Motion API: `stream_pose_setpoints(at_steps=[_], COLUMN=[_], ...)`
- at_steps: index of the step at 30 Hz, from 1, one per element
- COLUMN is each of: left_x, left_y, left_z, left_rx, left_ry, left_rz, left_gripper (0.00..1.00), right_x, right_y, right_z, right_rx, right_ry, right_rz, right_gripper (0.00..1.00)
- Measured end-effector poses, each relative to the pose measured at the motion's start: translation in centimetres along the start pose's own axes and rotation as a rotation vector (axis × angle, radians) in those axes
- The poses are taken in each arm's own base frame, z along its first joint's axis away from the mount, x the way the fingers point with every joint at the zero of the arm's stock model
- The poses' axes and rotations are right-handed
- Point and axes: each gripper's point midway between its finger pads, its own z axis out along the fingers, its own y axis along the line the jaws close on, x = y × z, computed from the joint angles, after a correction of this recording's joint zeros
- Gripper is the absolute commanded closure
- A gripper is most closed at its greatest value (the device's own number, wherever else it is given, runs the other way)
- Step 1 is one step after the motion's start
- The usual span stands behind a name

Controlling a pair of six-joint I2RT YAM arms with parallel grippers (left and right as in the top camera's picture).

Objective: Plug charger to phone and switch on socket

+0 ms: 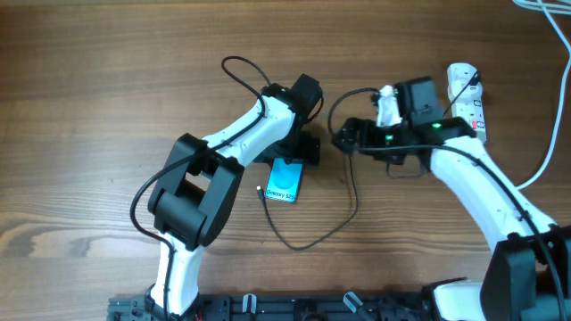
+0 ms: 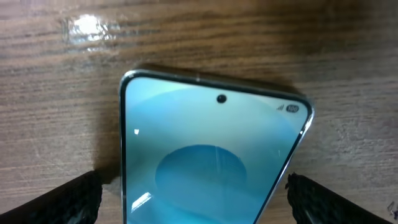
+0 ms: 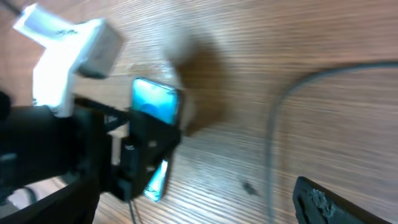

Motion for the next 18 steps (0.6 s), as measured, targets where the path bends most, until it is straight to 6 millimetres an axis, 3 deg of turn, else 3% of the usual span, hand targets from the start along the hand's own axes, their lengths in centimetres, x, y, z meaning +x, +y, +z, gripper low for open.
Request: stream_pose_setpoints(at_steps=[6,18], left_x=[-0.4,0.4], left_y=[0.2,1.3], left_z=[0.3,0.5], left_rx=[-0.002,-0.047], left_ry=[-0.038,-0.053], left_rz=[-0.013,-0.048], left_gripper=[0.15,0.16], right_x=[0.5,0.5], right_y=[-1.8,-1.9], right_z=[-0.4,-0.4], right_rx=[0.054,0.06], right_ry=[0.021,0.021], right_rz=[-0.008,-0.009], right_gripper=[0.0,0.0])
